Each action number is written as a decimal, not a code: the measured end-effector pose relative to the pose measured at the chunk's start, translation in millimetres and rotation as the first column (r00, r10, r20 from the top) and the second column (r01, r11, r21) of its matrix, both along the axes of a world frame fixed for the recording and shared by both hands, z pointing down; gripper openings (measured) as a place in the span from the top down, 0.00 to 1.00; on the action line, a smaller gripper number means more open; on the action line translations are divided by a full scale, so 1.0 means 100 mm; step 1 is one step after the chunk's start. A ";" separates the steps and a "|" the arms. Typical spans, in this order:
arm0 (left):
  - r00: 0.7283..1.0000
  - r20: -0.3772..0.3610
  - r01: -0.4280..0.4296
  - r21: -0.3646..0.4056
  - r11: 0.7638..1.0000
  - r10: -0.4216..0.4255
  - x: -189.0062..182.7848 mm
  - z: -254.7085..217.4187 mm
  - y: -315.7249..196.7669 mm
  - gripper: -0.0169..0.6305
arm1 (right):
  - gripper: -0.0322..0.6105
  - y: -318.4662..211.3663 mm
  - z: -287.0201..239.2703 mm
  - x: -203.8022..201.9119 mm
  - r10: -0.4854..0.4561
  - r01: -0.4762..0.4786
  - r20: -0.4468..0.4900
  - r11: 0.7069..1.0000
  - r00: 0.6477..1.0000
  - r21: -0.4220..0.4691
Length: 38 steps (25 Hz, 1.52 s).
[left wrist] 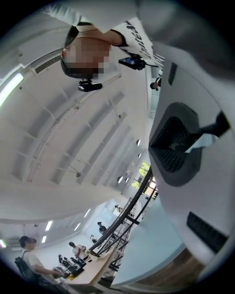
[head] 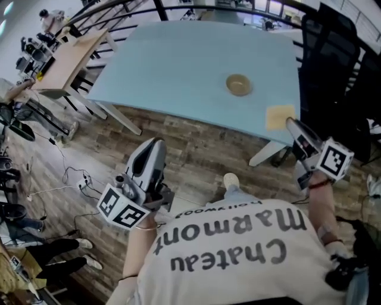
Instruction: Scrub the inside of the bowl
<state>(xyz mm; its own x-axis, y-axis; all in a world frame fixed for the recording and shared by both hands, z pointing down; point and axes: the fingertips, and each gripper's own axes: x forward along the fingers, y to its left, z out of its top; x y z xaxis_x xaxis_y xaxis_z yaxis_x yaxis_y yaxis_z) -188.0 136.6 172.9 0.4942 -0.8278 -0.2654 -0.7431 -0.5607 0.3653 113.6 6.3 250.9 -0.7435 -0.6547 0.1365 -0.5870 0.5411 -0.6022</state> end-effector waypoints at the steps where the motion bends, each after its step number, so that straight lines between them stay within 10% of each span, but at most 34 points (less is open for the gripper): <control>1: 1.000 -0.019 -0.005 0.017 1.000 0.006 -0.04 0.02 -0.08 0.97 | 0.84 -0.12 0.08 -0.05 -0.011 0.011 0.002 1.000 1.000 0.000; 10: 0.987 -0.001 0.162 -0.015 0.987 -0.162 -0.36 -0.02 -1.23 0.97 | 0.84 -1.41 0.15 -0.33 -0.095 0.095 0.016 0.995 0.995 -0.020; 19: 0.990 -0.049 0.125 -0.157 0.980 -0.134 -0.32 0.39 -1.84 0.97 | 0.84 -1.95 0.42 -0.43 -0.128 0.124 -0.068 0.990 0.989 -0.061; 28: 0.991 -0.032 0.125 -0.133 0.983 -0.131 -0.26 0.41 -2.39 0.97 | 0.84 -2.33 0.80 -0.42 -0.159 0.148 -0.072 0.979 0.985 -0.142; 38: 0.990 0.113 0.130 -0.461 0.878 -0.087 0.10 1.46 -3.07 0.97 | 0.84 -2.64 1.51 -0.70 -0.191 0.195 0.040 0.951 0.981 -0.239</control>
<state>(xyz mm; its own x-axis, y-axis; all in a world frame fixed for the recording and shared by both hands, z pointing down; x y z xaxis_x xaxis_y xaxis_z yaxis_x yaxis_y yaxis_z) -178.4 -170.8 318.5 0.3972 -0.8947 0.2041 -0.8299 -0.2553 0.4961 43.8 -257.5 402.0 -0.8556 -0.4480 0.2593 -0.4751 0.4807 -0.7370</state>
